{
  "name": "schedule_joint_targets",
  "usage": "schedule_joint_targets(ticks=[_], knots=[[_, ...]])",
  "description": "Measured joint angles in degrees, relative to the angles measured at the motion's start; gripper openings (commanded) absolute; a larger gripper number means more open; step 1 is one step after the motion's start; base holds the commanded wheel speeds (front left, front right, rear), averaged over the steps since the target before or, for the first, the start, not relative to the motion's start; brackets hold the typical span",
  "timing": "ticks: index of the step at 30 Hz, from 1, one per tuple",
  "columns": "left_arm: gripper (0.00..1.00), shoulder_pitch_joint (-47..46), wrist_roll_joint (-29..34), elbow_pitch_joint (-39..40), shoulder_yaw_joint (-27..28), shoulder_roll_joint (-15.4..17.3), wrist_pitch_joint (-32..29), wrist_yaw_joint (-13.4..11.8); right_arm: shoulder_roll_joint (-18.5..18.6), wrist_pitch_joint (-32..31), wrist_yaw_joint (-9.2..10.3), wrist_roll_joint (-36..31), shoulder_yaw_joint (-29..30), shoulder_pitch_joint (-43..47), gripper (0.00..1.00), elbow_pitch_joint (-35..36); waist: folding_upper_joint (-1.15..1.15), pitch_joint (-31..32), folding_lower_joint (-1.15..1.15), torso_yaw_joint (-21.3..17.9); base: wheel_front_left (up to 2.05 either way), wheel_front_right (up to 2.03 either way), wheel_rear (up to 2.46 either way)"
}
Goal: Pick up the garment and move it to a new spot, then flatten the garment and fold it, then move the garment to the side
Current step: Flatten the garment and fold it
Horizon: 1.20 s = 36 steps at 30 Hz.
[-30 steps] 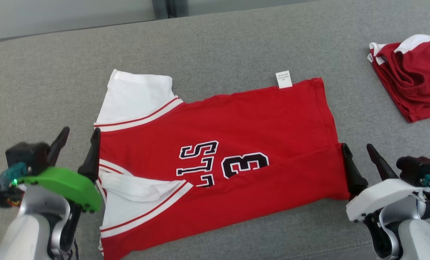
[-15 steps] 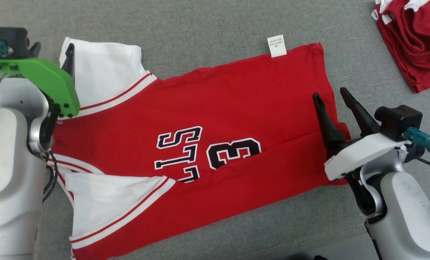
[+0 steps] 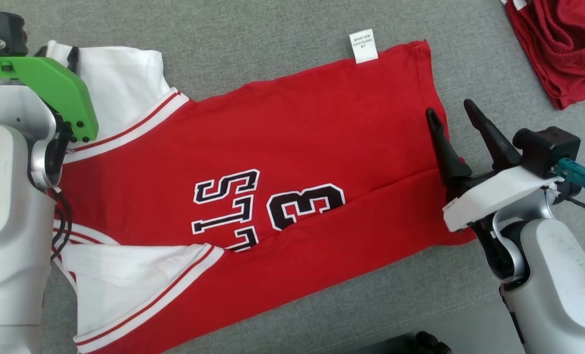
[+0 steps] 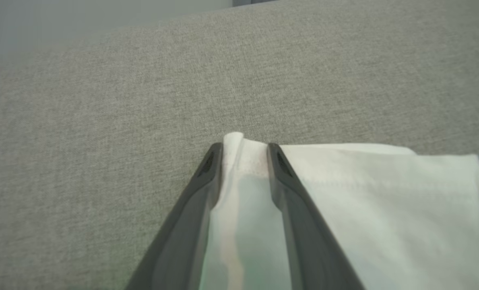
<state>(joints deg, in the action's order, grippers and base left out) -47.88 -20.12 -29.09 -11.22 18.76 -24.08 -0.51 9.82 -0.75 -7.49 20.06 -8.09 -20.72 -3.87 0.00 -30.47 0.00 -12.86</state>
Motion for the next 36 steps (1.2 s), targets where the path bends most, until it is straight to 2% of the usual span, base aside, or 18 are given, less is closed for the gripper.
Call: schedule_joint_targets(ticks=[6,10,20,26,29,30,31,32,34,36], knots=[[0.0,0.2,-0.5,0.3,-0.5,-0.6,2.2,1.0,2.2,-0.7,0.0,-0.4,-0.1,-2.7,1.0,-0.7,0.0,0.9,0.0,1.1,0.0,0.0,0.0],[0.0,0.4,-1.0,2.1,-0.6,-1.5,5.6,1.6,5.3,-2.2,0.0,-2.1,-0.9,-6.5,1.0,-3.4,0.0,2.0,0.0,2.3,0.0,0.0,0.0],[0.0,5.6,-2.3,9.5,-2.1,-5.0,11.9,2.5,14.0,-6.9,0.0,-2.7,-7.2,-16.5,1.0,-17.5,0.0,4.0,0.0,7.4,0.0,0.0,0.0],[0.0,9.5,-2.2,13.1,-3.0,-5.6,14.6,1.9,16.5,-8.6,-0.02,-1.9,-13.3,-20.8,1.0,-24.7,0.0,4.4,0.0,10.6,0.0,0.0,0.0],[0.0,11.1,-2.2,14.0,-3.4,-6.1,15.2,1.7,16.8,-9.3,-0.02,0.4,-15.4,-22.0,1.0,-27.0,0.0,4.6,0.0,11.7,0.0,0.0,0.0],[0.0,11.4,-2.2,14.1,-3.5,-6.1,15.5,1.7,16.9,-9.5,-0.02,1.1,-16.1,-22.6,0.88,-27.6,0.0,4.7,0.0,11.9,0.0,0.0,0.0],[0.0,11.6,-2.2,14.3,-3.5,-6.1,15.7,1.5,17.1,-9.7,-0.03,1.5,-16.9,-23.1,0.5,-28.3,0.0,4.8,0.0,12.1,0.0,0.0,0.0],[0.0,12.1,-2.2,14.9,-3.6,-6.2,16.4,1.5,17.7,-9.7,-0.03,2.0,-18.4,-23.9,0.34,-29.6,0.0,5.1,0.0,12.3,0.0,0.0,0.0],[0.0,12.7,-2.2,15.6,-3.6,-6.4,17.2,1.4,18.1,-9.6,-0.03,2.9,-19.9,-24.7,0.25,-30.8,0.0,5.3,0.0,12.4,0.0,0.0,0.0],[0.0,13.4,-2.2,16.3,-3.6,-6.4,18.3,1.3,18.3,-8.6,-0.03,3.5,-21.2,-25.5,0.08,-31.5,0.0,5.5,0.0,12.5,0.0,0.0,0.0]])
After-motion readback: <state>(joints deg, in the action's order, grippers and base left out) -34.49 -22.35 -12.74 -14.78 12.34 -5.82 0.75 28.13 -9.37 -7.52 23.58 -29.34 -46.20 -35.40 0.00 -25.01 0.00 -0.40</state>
